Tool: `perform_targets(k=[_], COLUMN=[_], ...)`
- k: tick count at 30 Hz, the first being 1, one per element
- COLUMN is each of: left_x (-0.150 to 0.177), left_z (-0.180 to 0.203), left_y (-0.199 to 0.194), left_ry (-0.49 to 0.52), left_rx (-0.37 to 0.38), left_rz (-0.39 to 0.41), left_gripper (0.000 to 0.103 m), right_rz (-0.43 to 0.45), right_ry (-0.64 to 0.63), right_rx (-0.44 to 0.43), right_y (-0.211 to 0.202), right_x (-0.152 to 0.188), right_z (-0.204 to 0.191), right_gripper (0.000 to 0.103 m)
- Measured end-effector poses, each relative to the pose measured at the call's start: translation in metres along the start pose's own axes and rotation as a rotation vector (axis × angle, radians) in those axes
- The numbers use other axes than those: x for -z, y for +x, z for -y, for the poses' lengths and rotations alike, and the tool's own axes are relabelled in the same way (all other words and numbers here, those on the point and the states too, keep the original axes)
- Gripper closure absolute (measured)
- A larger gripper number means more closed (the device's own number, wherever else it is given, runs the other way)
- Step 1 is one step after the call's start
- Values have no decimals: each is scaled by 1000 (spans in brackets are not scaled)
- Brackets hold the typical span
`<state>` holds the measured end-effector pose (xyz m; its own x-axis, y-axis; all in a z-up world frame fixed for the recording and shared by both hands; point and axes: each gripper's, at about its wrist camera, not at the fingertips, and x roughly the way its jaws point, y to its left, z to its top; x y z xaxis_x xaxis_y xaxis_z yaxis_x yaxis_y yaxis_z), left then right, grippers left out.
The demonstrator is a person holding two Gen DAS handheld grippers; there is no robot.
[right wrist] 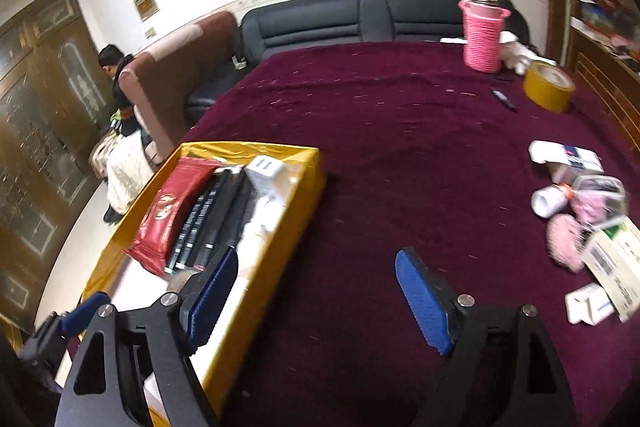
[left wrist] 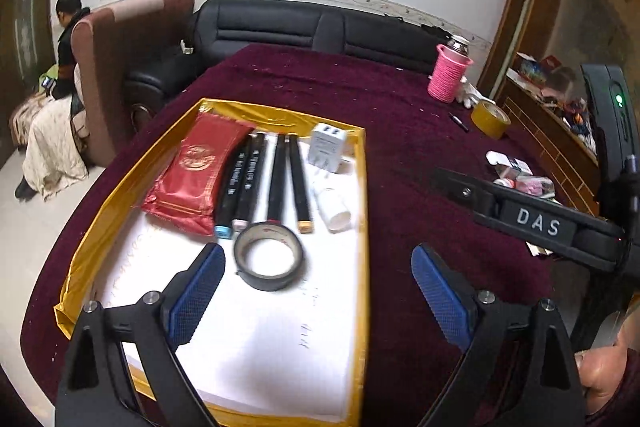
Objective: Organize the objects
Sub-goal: 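Reach the left gripper to the clear cartoon pouch and close on it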
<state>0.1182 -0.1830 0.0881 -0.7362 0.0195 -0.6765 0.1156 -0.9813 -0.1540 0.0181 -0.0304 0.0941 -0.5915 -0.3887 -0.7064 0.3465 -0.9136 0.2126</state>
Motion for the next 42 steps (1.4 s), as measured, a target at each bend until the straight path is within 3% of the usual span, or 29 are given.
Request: perform_targets(k=[17, 26, 32, 38, 42], left_x=[16, 14, 13, 8, 5], left_z=[94, 112, 123, 118, 117], left_y=[-35, -7, 13, 31, 37], left_ry=[219, 205, 200, 177, 161], left_rx=[-20, 82, 125, 134, 151], left_rz=[21, -46, -69, -98, -108], left_gripper=[6, 6, 6, 6, 6], right_rz=[111, 171, 49, -88, -163], right_ry=[174, 400, 463, 556, 423], right_rx=[73, 133, 157, 51, -192], right_y=[-82, -114, -70, -7, 12], right_x=[35, 7, -20, -28, -29], right_z=[114, 238, 305, 338, 294], right_gripper=[13, 11, 11, 11, 10])
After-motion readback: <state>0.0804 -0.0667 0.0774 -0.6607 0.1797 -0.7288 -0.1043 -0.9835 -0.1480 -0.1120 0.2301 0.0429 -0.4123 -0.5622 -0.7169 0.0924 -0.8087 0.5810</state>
